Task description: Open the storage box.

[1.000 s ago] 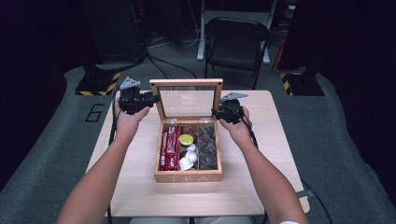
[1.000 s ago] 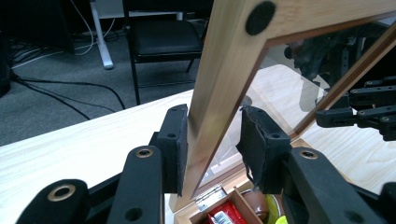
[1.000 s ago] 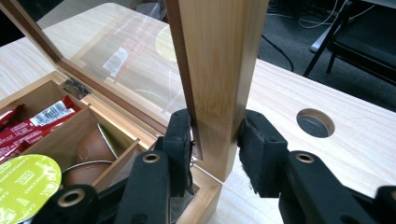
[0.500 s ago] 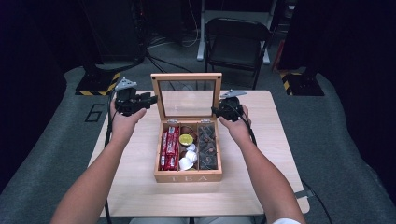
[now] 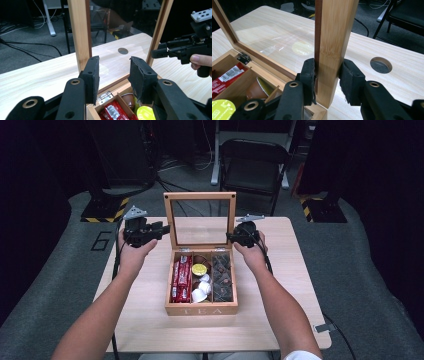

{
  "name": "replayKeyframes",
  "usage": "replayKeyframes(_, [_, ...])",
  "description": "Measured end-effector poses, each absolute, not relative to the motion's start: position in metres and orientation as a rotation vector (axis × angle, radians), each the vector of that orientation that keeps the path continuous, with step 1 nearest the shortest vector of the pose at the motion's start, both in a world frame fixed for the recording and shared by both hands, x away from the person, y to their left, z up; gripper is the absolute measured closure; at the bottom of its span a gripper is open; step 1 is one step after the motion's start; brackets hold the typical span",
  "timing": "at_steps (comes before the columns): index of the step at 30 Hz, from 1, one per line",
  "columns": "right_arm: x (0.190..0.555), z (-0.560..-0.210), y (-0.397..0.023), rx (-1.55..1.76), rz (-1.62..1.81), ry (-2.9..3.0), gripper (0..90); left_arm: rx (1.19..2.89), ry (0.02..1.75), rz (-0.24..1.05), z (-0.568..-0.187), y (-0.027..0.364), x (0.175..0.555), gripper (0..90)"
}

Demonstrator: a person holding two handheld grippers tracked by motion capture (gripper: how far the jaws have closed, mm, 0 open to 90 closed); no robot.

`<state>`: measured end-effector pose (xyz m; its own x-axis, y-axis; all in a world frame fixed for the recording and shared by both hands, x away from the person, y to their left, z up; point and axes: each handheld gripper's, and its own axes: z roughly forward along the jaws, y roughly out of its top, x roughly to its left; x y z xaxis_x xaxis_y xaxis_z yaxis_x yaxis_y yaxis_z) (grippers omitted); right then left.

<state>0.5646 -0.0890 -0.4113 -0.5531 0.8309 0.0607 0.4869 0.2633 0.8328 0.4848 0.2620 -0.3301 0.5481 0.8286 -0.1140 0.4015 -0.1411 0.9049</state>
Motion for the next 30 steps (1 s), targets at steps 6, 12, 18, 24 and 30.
replayKeyframes(6, [0.567,-0.413,-0.088,1.212,1.2,2.14,65.0,1.764,1.034,0.516,-0.334,0.264,0.484,59.8])
replayKeyframes(12, [0.571,-0.413,-0.086,1.236,1.19,2.137,64.5,1.771,1.042,0.516,-0.336,0.266,0.483,59.8])
replayKeyframes(18, [0.575,-0.413,-0.085,1.25,1.169,2.15,64.0,1.783,1.039,0.504,-0.338,0.266,0.481,58.8])
replayKeyframes(24, [0.576,-0.411,-0.084,1.27,1.156,2.161,64.0,1.788,1.045,0.498,-0.343,0.266,0.481,58.2])
replayKeyframes(30, [0.576,-0.411,-0.086,1.295,1.165,2.177,58.0,1.786,1.051,0.491,-0.345,0.267,0.48,57.7])
